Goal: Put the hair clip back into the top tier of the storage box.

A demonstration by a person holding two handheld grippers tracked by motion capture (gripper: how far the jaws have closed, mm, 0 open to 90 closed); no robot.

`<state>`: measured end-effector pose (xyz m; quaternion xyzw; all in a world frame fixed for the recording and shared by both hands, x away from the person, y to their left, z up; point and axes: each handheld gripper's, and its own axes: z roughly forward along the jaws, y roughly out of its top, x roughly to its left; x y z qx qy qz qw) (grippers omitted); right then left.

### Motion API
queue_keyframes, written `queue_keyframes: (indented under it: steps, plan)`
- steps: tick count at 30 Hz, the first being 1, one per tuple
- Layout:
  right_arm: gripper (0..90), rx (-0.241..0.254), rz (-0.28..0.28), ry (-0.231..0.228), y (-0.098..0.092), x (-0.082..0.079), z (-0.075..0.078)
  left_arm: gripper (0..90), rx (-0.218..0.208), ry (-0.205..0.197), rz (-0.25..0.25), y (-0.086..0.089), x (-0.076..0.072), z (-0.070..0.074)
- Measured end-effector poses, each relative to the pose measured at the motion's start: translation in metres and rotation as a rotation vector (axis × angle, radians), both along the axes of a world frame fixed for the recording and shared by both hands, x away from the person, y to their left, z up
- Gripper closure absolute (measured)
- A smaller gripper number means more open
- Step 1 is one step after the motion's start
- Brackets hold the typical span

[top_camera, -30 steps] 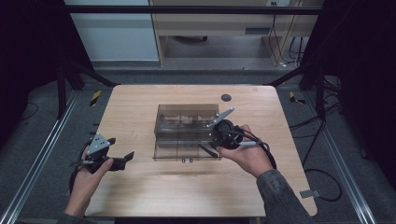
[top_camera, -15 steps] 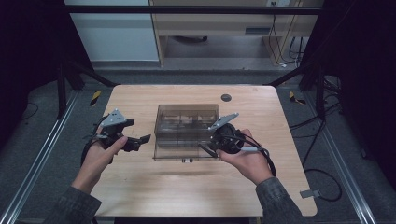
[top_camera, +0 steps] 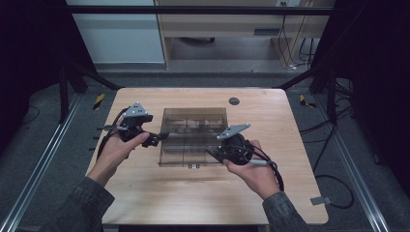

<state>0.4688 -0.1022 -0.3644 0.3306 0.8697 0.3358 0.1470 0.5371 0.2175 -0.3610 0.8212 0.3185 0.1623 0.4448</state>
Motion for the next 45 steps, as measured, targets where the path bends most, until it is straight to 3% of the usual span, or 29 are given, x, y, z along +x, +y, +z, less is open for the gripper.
queue_keyframes:
  steps: [4, 12, 15, 23, 28, 30, 34, 38, 43, 45]
  plan:
    - [77.8, 0.021, -0.001, -0.005, 0.002, -0.003, -0.003, 5.9, 0.024, -0.002, -0.002, -0.005, 0.003, 0.000]
    - [77.2, 0.057, -0.016, -0.012, 0.006, -0.010, -0.007, 7.3, 0.014, 0.001, -0.012, -0.016, 0.009, 0.003]
    - [76.8, 0.074, -0.022, -0.018, 0.006, -0.013, -0.008, 7.2, 0.041, -0.004, -0.012, -0.021, 0.013, 0.004]
    - [75.3, 0.095, -0.045, -0.020, 0.006, -0.017, -0.012, 7.8, 0.028, -0.009, -0.007, -0.027, 0.019, 0.009]
    - [75.9, 0.112, -0.046, -0.018, 0.007, -0.020, -0.016, 10.8, 0.042, -0.010, -0.020, -0.032, 0.020, 0.010]
    - [76.2, 0.120, -0.050, -0.017, 0.007, -0.022, -0.018, 14.9, 0.037, -0.015, -0.020, -0.035, 0.020, 0.010]
    - [77.2, 0.130, -0.058, -0.024, 0.006, -0.028, -0.024, 33.1, 0.035, -0.022, -0.022, -0.036, 0.022, 0.013]
    - [78.3, 0.139, -0.073, -0.034, 0.007, -0.034, -0.029, 62.1, 0.038, -0.038, -0.030, -0.036, 0.022, 0.015]
    - [79.0, 0.148, -0.086, -0.040, 0.009, -0.039, -0.034, 85.8, 0.051, -0.044, -0.032, -0.037, 0.022, 0.016]
    - [79.1, 0.154, -0.083, -0.039, 0.010, -0.040, -0.035, 89.5, 0.052, -0.040, -0.024, -0.037, 0.023, 0.016]
